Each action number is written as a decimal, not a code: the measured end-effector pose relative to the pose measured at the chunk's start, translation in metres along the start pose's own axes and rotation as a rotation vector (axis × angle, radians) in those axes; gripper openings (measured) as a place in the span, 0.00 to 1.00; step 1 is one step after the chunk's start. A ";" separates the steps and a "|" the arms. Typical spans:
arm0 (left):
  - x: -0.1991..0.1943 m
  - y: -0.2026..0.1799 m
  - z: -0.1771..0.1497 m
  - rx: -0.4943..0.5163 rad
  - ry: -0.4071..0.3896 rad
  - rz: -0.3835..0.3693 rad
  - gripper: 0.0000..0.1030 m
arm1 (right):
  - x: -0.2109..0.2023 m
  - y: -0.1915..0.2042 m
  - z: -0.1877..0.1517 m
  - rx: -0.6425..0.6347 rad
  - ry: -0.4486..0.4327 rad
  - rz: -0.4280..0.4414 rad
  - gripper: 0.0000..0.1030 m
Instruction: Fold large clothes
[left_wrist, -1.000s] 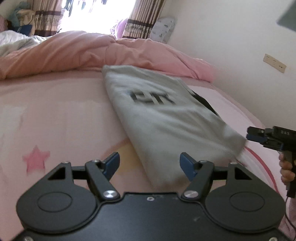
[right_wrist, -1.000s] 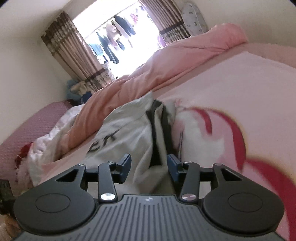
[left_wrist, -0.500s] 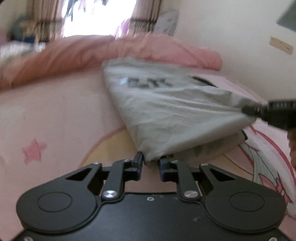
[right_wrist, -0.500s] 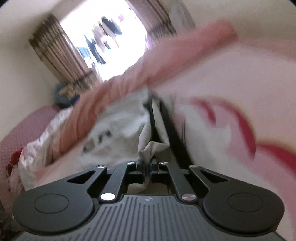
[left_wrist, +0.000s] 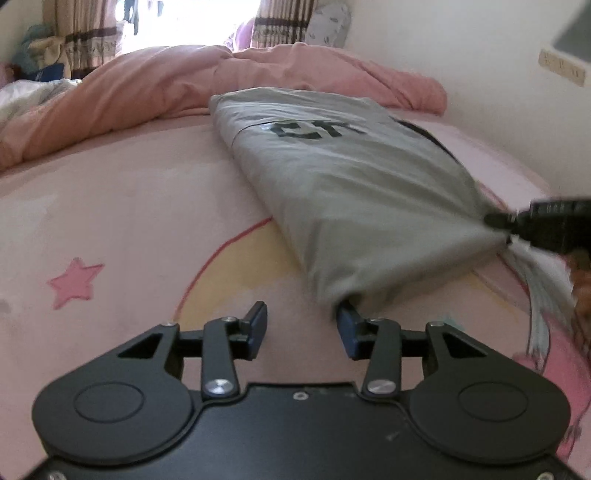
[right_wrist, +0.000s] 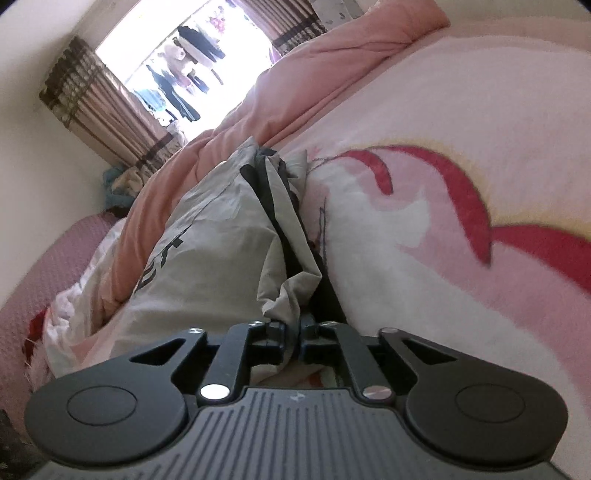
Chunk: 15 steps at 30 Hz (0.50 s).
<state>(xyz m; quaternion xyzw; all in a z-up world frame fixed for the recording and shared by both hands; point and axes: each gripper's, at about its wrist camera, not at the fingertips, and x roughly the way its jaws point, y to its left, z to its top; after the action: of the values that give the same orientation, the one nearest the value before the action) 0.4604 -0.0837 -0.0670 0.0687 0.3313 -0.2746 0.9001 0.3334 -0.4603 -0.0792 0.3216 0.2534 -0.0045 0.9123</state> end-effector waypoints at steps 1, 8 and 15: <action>-0.008 0.001 -0.001 0.015 0.003 0.028 0.40 | -0.007 0.003 0.001 -0.020 -0.013 -0.030 0.22; -0.046 -0.003 0.036 -0.026 -0.133 -0.032 0.38 | -0.042 0.072 -0.001 -0.265 -0.184 -0.128 0.24; 0.006 -0.031 0.047 -0.055 -0.085 -0.117 0.37 | 0.008 0.078 -0.014 -0.327 -0.052 -0.206 0.19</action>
<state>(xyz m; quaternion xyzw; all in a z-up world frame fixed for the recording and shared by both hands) 0.4741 -0.1266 -0.0331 0.0125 0.3036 -0.3202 0.8973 0.3474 -0.3888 -0.0464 0.1413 0.2589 -0.0651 0.9533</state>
